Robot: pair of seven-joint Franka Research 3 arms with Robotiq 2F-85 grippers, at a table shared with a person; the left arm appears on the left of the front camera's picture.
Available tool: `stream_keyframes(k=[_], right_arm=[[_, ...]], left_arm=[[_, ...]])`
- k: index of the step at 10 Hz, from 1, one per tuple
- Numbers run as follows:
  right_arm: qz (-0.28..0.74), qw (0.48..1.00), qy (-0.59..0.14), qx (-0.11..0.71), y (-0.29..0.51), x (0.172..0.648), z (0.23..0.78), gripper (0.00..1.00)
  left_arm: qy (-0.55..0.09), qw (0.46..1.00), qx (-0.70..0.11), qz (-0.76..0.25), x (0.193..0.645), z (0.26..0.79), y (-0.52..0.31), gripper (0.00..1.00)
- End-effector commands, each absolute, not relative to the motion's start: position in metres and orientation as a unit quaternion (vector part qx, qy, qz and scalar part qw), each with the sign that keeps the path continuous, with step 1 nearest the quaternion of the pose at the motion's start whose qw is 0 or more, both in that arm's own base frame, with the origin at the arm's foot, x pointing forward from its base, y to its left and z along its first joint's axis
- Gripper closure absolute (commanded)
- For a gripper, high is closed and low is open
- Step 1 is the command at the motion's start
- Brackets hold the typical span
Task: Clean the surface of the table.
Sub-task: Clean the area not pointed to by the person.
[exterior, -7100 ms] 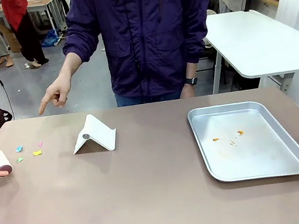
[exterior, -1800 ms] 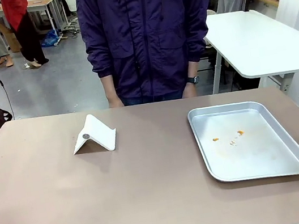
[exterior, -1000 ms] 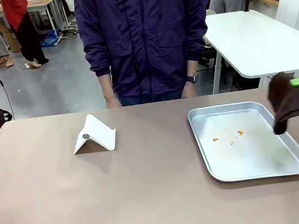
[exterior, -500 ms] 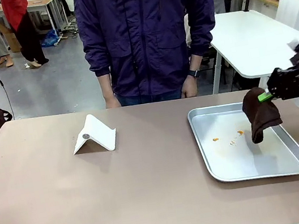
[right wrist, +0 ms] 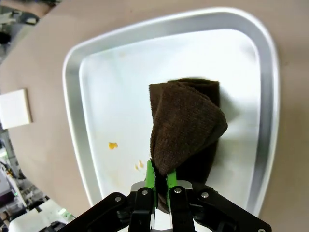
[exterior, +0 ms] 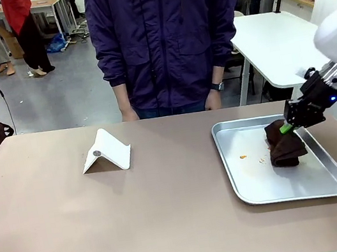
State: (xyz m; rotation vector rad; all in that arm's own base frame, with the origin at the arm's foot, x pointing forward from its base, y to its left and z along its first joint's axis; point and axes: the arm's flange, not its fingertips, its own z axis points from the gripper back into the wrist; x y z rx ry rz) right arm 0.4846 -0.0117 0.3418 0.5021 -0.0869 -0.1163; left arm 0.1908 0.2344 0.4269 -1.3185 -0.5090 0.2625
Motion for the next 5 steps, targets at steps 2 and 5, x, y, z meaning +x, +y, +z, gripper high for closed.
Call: stream_keyframes(k=[2, 5], right_arm=[[-0.063, 0.96, -0.03, 0.272, 0.002, 0.506, 0.307, 0.9], [-0.053, 0.956, -0.012, 0.289, 0.018, 0.509, 0.283, 0.9]], left_arm=[[-0.238, 0.748, -0.608, 0.122, 0.191, 0.431, 0.235, 0.78], [-0.238, 0.748, -0.608, 0.122, 0.191, 0.431, 0.235, 0.78]])
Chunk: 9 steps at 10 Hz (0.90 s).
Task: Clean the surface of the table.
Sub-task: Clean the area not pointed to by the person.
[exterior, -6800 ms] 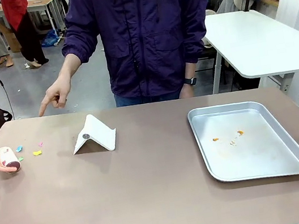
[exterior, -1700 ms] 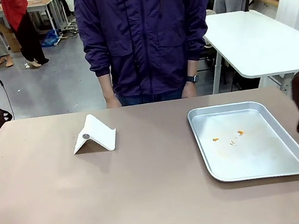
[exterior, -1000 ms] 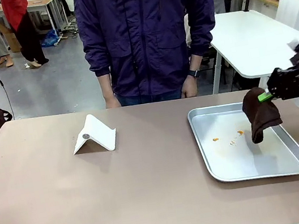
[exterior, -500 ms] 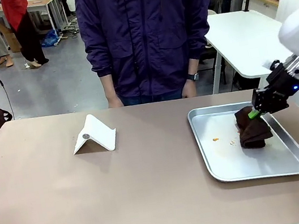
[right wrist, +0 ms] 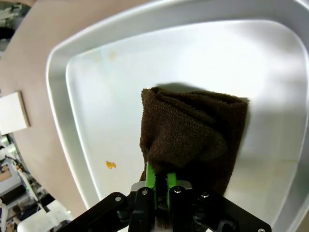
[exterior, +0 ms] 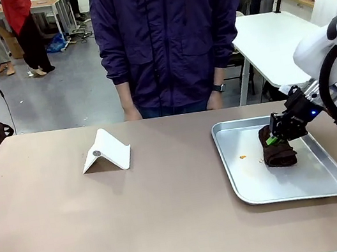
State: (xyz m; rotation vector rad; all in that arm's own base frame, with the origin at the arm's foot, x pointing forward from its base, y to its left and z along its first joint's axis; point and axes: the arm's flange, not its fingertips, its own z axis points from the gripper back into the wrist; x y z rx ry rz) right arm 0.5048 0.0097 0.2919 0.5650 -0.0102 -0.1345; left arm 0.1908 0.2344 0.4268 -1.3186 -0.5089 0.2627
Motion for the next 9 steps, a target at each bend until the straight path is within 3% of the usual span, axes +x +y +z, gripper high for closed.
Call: stream_keyframes(k=[1, 9], right_arm=[[-0.042, 0.955, -0.003, 0.292, 0.027, 0.508, 0.278, 0.9], [0.092, 0.944, 0.049, 0.314, 0.118, 0.49, 0.266, 0.9]], left_arm=[[-0.238, 0.748, -0.608, 0.122, 0.191, 0.431, 0.235, 0.78], [-0.238, 0.748, -0.608, 0.122, 0.191, 0.431, 0.235, 0.78]])
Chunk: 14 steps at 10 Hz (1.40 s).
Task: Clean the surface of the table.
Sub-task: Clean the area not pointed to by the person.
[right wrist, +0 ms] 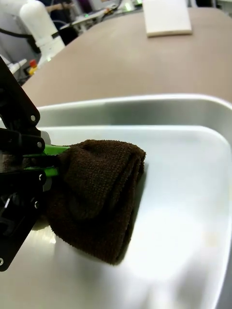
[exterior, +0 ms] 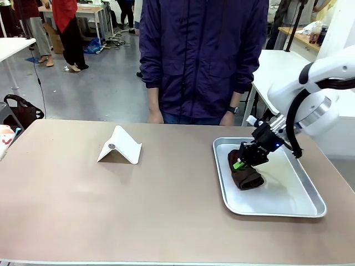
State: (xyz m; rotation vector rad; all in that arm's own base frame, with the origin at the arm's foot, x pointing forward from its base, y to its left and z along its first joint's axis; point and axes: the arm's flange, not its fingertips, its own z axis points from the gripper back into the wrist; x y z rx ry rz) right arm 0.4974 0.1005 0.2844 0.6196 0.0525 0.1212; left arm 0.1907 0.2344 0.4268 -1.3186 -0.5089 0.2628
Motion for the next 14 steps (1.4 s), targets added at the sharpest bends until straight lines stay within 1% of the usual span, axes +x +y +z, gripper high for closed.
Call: stream_keyframes(k=[1, 3, 5, 10, 14], right_arm=[[0.117, 0.942, 0.053, 0.31, 0.128, 0.483, 0.265, 0.9], [0.131, 0.945, 0.057, 0.293, 0.133, 0.479, 0.261, 0.9], [0.114, 0.951, 0.042, 0.284, 0.121, 0.481, 0.263, 0.9], [0.025, 0.963, 0.002, 0.267, 0.057, 0.481, 0.281, 0.9], [-0.063, 0.96, -0.045, 0.269, -0.008, 0.474, 0.291, 0.9]], left_arm=[[-0.238, 0.748, -0.608, 0.122, 0.191, 0.431, 0.235, 0.78], [-0.238, 0.748, -0.608, 0.122, 0.191, 0.431, 0.235, 0.78], [-0.238, 0.748, -0.608, 0.122, 0.191, 0.431, 0.235, 0.78], [-0.238, 0.748, -0.608, 0.122, 0.191, 0.431, 0.235, 0.78], [-0.238, 0.748, -0.608, 0.122, 0.191, 0.431, 0.235, 0.78]])
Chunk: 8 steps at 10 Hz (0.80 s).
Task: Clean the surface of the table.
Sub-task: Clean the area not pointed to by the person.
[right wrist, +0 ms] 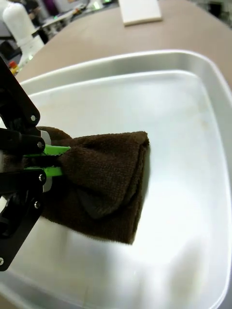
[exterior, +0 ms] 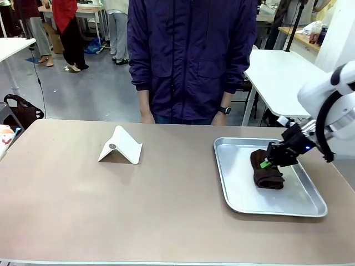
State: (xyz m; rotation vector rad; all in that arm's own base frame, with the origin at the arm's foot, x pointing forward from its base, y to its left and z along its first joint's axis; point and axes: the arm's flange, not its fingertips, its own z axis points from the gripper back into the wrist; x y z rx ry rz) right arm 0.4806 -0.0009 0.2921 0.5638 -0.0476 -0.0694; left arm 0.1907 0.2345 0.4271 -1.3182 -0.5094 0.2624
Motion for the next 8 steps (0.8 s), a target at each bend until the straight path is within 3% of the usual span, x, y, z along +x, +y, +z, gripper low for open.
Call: stream_keyframes(k=[1, 3, 6, 8], right_arm=[[-0.087, 0.954, -0.059, 0.282, -0.026, 0.471, 0.295, 0.9], [-0.094, 0.94, -0.075, 0.318, -0.041, 0.463, 0.301, 0.9], [-0.084, 0.88, -0.086, 0.459, -0.037, 0.458, 0.312, 0.9], [-0.062, 0.818, -0.047, 0.57, -0.014, 0.455, 0.32, 0.9]], left_arm=[[-0.238, 0.748, -0.608, 0.122, 0.191, 0.431, 0.235, 0.78], [-0.238, 0.748, -0.608, 0.122, 0.191, 0.431, 0.235, 0.78], [-0.238, 0.748, -0.608, 0.122, 0.191, 0.431, 0.235, 0.78], [-0.238, 0.748, -0.608, 0.122, 0.191, 0.431, 0.235, 0.78]])
